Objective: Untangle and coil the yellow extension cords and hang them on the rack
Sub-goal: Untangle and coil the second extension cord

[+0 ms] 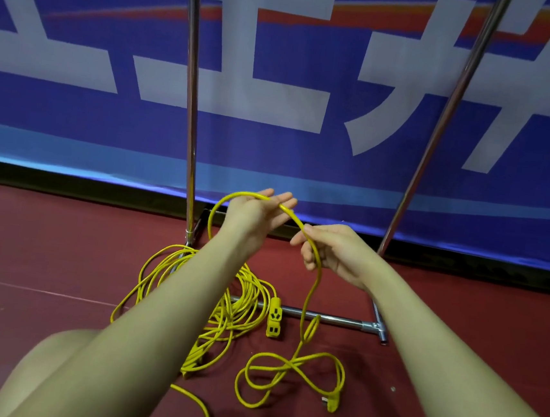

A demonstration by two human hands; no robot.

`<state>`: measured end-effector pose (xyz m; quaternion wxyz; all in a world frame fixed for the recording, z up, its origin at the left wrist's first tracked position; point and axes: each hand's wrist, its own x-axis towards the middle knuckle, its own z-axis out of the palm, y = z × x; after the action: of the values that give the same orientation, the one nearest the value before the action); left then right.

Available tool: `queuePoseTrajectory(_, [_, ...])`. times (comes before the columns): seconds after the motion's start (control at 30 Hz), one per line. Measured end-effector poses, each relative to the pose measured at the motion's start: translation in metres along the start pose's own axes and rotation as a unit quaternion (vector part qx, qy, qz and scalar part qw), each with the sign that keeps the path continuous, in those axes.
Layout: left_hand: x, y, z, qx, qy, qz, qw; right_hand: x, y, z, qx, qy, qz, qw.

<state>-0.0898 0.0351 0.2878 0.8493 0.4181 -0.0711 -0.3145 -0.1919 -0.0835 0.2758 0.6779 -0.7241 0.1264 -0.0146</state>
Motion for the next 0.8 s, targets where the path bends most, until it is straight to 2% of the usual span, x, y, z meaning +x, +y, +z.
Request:
queuePoseTrajectory(0.2, [0.015, 0.022, -0.01, -0.123, 0.074, 0.056, 0.988, -0.006, 0.0, -0.01, 0.013, -0.044, 0.014, 0.999])
queuePoseTrajectory(0.3, [0.016, 0.015, -0.015, -0.181, 0.115, 0.056, 0.975, -0.004, 0.008, -0.013, -0.032, -0.018, 0.03, 0.999])
queuePoseTrajectory(0.37, [0.011, 0.002, -0.008, -0.145, 0.083, 0.031, 0.985, -0.002, 0.012, -0.013, -0.044, 0.011, 0.03, 0.999])
queuePoseTrajectory(0.43, [0.002, -0.011, 0.004, -0.06, 0.02, -0.007, 0.998, -0.001, 0.01, -0.013, -0.037, 0.022, 0.023, 0.999])
queuePoseTrajectory(0.5, [-0.003, -0.016, 0.014, -0.008, -0.002, 0.008, 1.0, -0.001, 0.006, -0.01, -0.016, 0.006, 0.014, 1.0])
queuePoseTrajectory(0.63, [-0.003, 0.001, 0.019, -0.072, 0.007, 0.066, 0.995, -0.004, -0.003, -0.01, 0.033, -0.035, 0.0, 0.999])
queuePoseTrajectory(0.8, [0.005, 0.022, 0.01, -0.158, 0.071, 0.089, 0.981, -0.008, 0.001, -0.024, 0.014, -0.047, 0.006, 0.999])
